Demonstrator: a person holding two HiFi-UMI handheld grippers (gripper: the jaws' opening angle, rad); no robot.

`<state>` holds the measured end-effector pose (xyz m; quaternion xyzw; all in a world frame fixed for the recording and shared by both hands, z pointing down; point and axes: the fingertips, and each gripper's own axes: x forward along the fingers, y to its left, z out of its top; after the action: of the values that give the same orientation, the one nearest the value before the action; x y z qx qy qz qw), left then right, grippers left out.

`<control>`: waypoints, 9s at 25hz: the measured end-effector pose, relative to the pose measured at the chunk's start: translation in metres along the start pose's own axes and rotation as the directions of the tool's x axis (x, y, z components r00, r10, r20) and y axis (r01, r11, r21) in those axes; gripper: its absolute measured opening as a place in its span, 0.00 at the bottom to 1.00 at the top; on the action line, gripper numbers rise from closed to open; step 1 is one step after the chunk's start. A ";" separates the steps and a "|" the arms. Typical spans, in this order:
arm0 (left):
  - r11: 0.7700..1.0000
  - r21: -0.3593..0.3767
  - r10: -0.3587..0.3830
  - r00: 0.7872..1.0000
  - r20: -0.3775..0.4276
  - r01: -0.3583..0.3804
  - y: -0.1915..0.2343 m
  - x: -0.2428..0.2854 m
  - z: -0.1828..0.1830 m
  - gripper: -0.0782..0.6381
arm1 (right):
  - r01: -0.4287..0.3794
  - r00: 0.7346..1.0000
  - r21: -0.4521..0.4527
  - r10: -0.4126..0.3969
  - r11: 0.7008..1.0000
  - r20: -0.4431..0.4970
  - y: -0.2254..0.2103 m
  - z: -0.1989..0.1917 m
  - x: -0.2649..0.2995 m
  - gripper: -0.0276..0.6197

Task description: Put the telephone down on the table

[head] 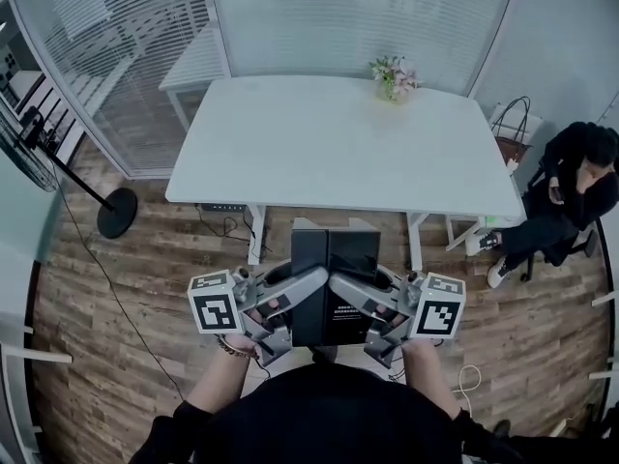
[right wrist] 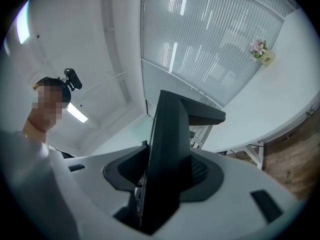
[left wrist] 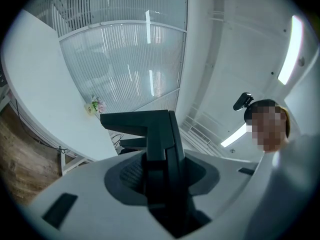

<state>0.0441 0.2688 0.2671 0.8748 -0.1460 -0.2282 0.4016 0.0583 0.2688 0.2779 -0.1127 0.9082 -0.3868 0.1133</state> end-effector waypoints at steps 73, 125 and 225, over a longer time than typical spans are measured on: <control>1.000 0.006 0.006 1.000 0.000 -0.006 0.116 0.073 0.105 0.36 | -0.001 1.000 0.001 0.001 1.000 -0.001 -0.123 0.111 0.049 0.34; 0.988 -0.153 -0.019 0.995 -0.094 0.004 0.301 0.108 0.244 0.36 | 0.148 0.989 0.114 -0.150 0.982 0.012 -0.302 0.207 0.160 0.34; 0.892 -0.155 0.388 0.896 -0.217 -0.424 0.454 0.082 0.204 0.44 | 0.377 0.926 0.213 -0.358 0.901 -0.121 -0.439 0.154 0.154 0.36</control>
<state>-0.0248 -0.1852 0.4762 0.7973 -0.2656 -0.0724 0.5372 0.0084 -0.1773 0.4749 -0.2526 0.8227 -0.5090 0.0149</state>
